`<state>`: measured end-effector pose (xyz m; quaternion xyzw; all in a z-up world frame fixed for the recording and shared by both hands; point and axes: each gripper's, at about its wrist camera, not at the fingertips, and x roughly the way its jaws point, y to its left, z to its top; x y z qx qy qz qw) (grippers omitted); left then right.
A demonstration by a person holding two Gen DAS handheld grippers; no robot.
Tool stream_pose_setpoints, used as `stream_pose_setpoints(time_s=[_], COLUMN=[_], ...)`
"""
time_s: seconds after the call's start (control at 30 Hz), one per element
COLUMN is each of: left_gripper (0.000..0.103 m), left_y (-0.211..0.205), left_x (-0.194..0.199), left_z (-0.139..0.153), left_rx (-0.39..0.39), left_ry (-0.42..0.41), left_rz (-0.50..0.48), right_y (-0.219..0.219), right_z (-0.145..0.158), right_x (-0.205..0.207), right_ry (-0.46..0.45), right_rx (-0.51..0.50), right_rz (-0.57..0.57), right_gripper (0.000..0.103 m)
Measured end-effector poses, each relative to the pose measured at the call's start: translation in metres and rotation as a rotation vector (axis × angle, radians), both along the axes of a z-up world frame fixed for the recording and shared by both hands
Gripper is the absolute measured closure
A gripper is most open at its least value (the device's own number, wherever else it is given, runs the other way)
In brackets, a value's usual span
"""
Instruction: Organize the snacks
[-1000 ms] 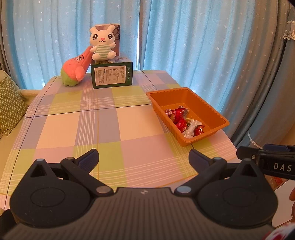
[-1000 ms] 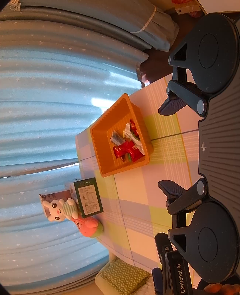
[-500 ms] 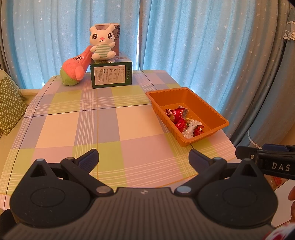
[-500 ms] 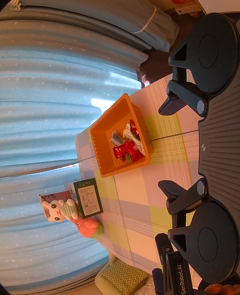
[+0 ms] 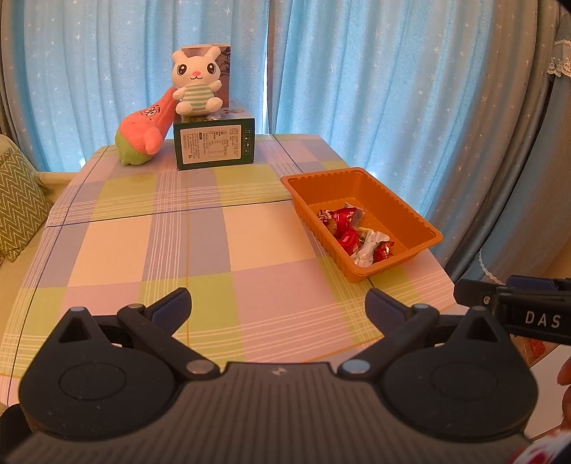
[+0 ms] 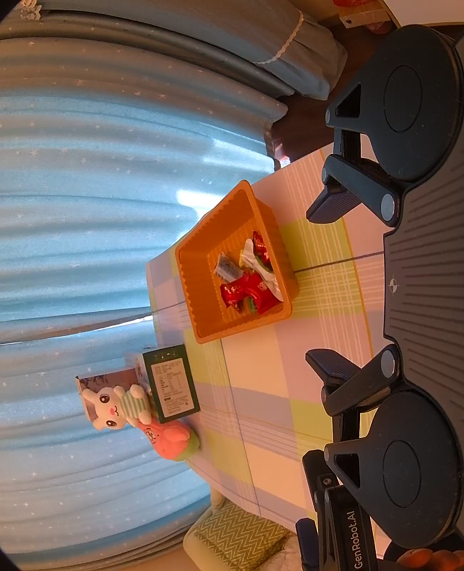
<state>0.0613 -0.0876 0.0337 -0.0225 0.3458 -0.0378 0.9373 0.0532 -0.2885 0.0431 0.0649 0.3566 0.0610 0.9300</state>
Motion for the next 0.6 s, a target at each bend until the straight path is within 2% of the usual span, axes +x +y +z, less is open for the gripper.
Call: stream_pose_setpoints(time_s=[0.6], left_gripper=[0.0], left_y=[-0.003], left_x=[-0.0004], left_z=[-0.0034], left_rx=[-0.005], left_ry=[0.003], left_rz=[-0.002], right_y=[0.001], right_z=[0.0002], right_x=[0.0], right_ry=[0.002], right_rx=[-0.002], right_rz=[-0.002], right_gripper=[0.026])
